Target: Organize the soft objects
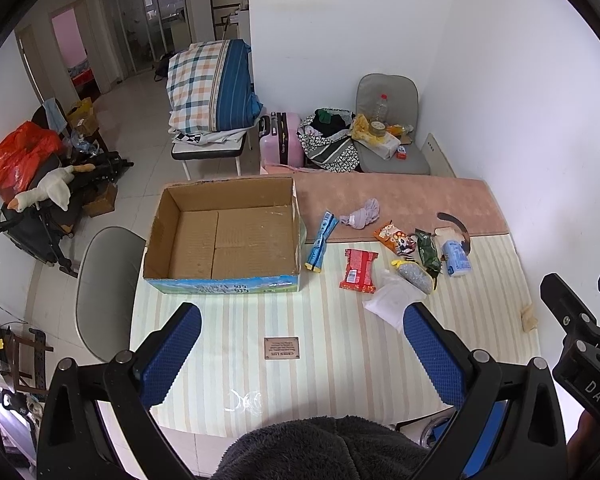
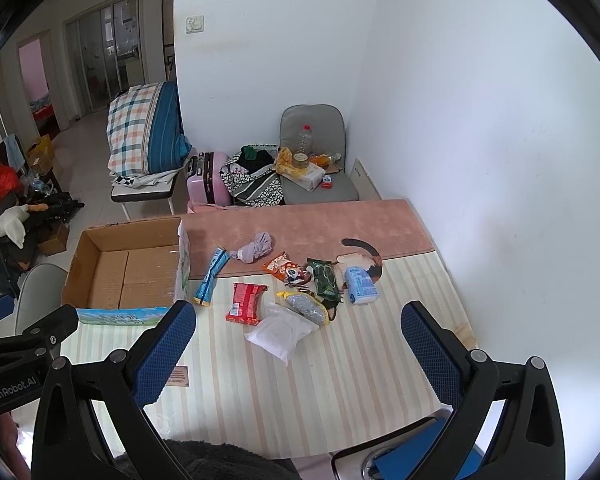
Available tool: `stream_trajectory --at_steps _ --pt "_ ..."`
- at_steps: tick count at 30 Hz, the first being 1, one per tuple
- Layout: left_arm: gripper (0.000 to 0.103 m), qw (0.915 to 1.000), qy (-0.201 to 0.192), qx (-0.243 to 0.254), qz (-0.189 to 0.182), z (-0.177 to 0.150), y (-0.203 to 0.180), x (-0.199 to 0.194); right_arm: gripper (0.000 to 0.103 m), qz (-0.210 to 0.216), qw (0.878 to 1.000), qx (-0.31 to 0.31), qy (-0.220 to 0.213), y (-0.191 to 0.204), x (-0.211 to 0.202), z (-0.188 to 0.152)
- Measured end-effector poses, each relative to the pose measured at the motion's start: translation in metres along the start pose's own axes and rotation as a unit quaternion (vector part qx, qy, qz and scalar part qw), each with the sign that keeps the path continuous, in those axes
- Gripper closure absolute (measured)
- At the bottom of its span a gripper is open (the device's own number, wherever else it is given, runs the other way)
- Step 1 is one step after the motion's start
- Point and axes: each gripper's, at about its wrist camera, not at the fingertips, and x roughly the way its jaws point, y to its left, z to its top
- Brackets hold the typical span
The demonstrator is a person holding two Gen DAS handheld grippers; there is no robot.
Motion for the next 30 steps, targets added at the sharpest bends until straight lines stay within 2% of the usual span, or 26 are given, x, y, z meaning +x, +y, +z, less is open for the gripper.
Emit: stream_trajectory --at_steps 30 --pt "0.000 1.0000 -0.006 0.001 0.001 0.0067 -0.0005 -0.0061 0.000 -0.002 1.000 0.000 -0.007 0.0031 0.0008 0.0008"
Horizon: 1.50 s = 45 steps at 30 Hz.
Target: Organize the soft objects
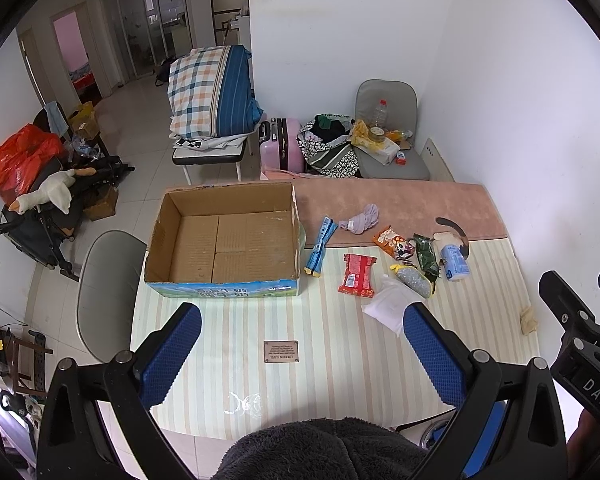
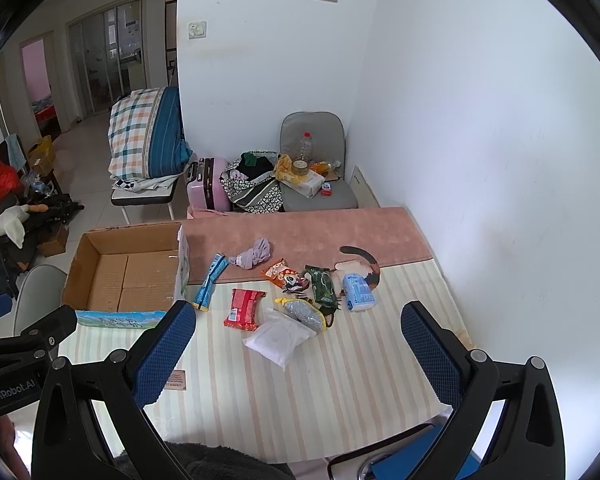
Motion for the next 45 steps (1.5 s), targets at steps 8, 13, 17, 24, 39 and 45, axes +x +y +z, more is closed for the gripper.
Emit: stream_trajectory --at_steps 8,13,17,24,39,45 --pt "0.000 1.0000 -0.002 0.000 0.000 0.003 -0.002 -0.002 0.000 0.001 1.000 0.001 -0.001 -0.001 0.000 0.001" --pt "0.000 1.0000 -0.003 0.000 0.000 0.003 -0.002 -0.002 0.000 0.000 1.000 0.000 -0.001 0.000 -0.001 0.000" --pt "0.000 1.0000 -0.004 0.000 0.000 0.005 -0.003 -0.003 0.000 0.001 1.000 0.000 -0.002 0.000 0.000 0.001" --pt "0.000 1.0000 0.000 0.008 0.000 0.012 -0.009 0.004 0.000 0.016 1.000 0.020 0.014 -0.012 0.013 0.013" --pt "0.000 0.9635 0.200 0.168 -0.060 0.019 -0.137 0.261 0.000 -0.014 0.978 0.054 0.201 -0.121 0.258 -0.030" --pt "0.000 0.9171 0.312 0.232 -0.088 -0.024 -0.209 0.374 0.000 -0.020 0.964 0.051 0.262 -0.157 0.352 -0.067"
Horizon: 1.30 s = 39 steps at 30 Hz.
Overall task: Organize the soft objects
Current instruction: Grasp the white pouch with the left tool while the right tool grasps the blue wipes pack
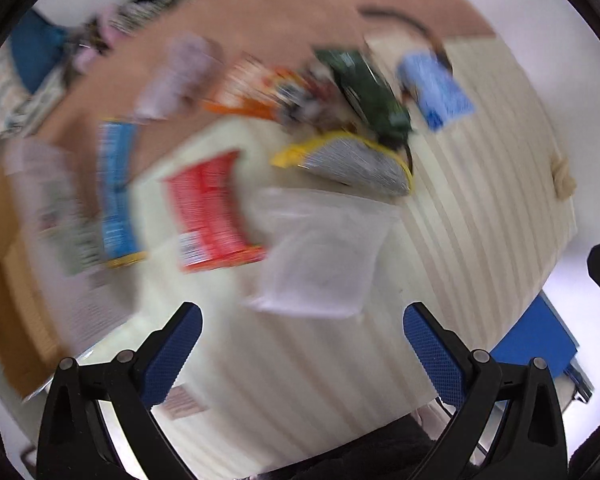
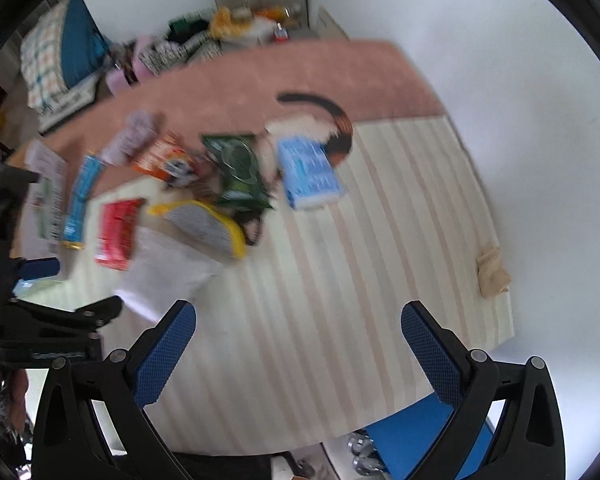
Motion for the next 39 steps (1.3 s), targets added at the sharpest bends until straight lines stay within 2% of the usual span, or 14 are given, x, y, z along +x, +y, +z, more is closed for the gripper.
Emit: stream_trajectory --at_steps 4,7,8,10,13,17,21,23,26,29,31,33,36,39 --pt "0.000 0.9974 0.066 0.028 0.009 0.020 -0.022 0.060 0.000 0.008 0.999 0.005 0.035 -0.015 0.048 0.011" --pt "0.000 0.9953 0.081 0.029 0.044 0.023 -0.029 0.086 0.000 0.007 0.999 -0.001 0.053 -0.024 0.077 0.024" --pt "0.003 0.9953 0.077 0.023 0.055 0.023 -0.028 0.089 0.000 0.009 0.998 -0.001 0.059 -0.027 0.087 0.030" --pt "0.018 0.9960 0.062 -0.010 0.065 0.020 -0.021 0.085 0.000 0.021 0.997 0.004 0.070 -0.031 0.099 0.043" --pt "0.025 0.9940 0.057 -0.089 0.029 0.014 0.000 0.075 0.000 0.031 0.996 0.017 0.078 -0.037 0.122 0.070" --pt "0.024 0.9794 0.058 -0.193 -0.012 0.004 0.030 0.075 0.000 0.034 0.995 0.026 0.089 -0.037 0.161 0.115" --pt "0.018 0.9803 0.075 -0.182 -0.013 0.003 0.027 0.084 0.004 0.043 0.991 0.027 0.123 -0.029 0.200 0.145" --pt "0.016 0.9807 0.085 -0.176 -0.010 0.014 0.028 0.090 0.005 0.056 0.987 0.030 0.150 -0.024 0.218 0.150" --pt "0.013 0.9803 0.100 -0.170 -0.012 0.018 0.033 0.099 0.014 0.064 0.981 0.024 0.179 -0.016 0.237 0.150" --pt "0.014 0.9816 0.102 -0.161 -0.008 0.017 0.032 0.106 0.032 0.055 0.980 0.026 0.189 -0.014 0.244 0.143" --pt "0.022 0.9819 0.098 -0.162 -0.011 0.013 0.029 0.105 0.046 0.051 0.982 0.025 0.181 -0.015 0.239 0.137" --pt "0.029 0.9830 0.090 -0.159 -0.009 0.016 0.028 0.092 0.054 0.052 0.982 0.029 0.177 -0.018 0.233 0.129" --pt "0.036 0.9847 0.075 -0.157 -0.004 0.011 0.021 0.073 0.059 0.057 0.983 0.039 0.169 -0.023 0.220 0.114" --pt "0.037 0.9851 0.056 -0.162 -0.007 -0.004 0.012 0.057 0.060 0.066 0.984 0.050 0.160 -0.025 0.203 0.098"
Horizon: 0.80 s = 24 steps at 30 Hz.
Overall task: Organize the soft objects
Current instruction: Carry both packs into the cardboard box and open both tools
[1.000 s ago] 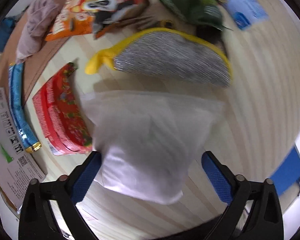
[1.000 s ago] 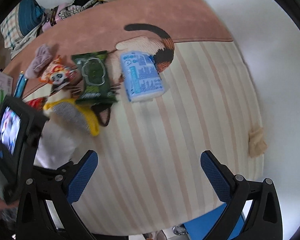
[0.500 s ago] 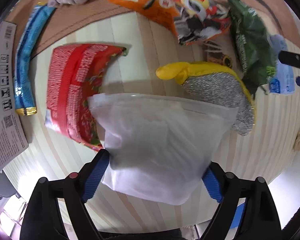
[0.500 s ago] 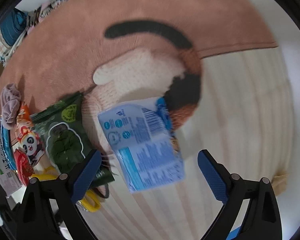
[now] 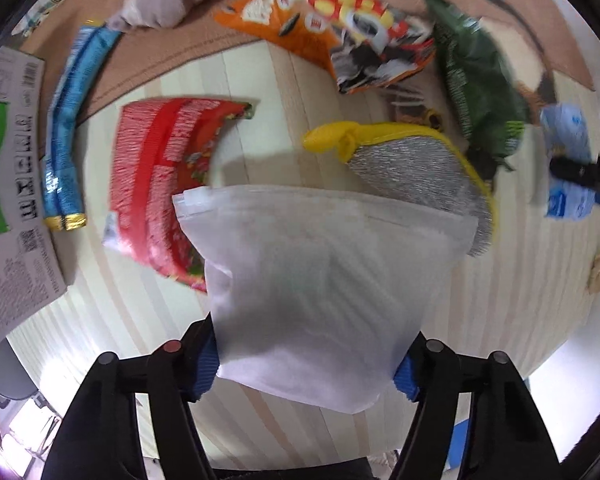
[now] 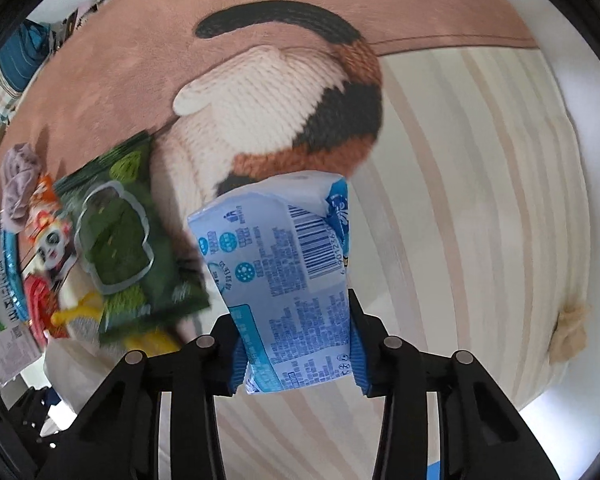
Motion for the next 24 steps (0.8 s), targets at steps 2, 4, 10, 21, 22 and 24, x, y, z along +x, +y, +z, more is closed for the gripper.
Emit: stream_trajectory --at_steps 2,4,10,21,22,24 --pt "0.037 0.9998 -0.015 -0.004 -0.015 -0.020 0.002 -0.020 0.060 0.010 1.000 0.000 -0.008 0.004 -0.013 -0.016" --pt "0.037 0.9986 -0.034 -0.008 -0.038 -0.039 0.012 -0.049 0.060 0.017 1.000 -0.010 -0.021 0.014 -0.030 -0.036" --pt "0.036 0.9922 -0.100 -0.029 -0.068 -0.064 0.062 -0.136 0.060 0.067 0.993 -0.066 -0.065 0.083 -0.094 -0.082" --pt "0.036 0.9771 -0.166 -0.119 -0.060 -0.014 0.268 -0.232 0.061 0.178 0.958 -0.206 -0.086 0.331 -0.170 -0.129" --pt "0.036 0.9768 -0.162 -0.128 -0.058 -0.007 0.287 -0.228 0.060 0.178 0.957 -0.214 -0.083 0.358 -0.167 -0.131" --pt "0.036 0.9770 -0.145 -0.144 -0.061 0.003 0.331 -0.220 0.060 0.174 0.956 -0.225 -0.076 0.404 -0.158 -0.132"
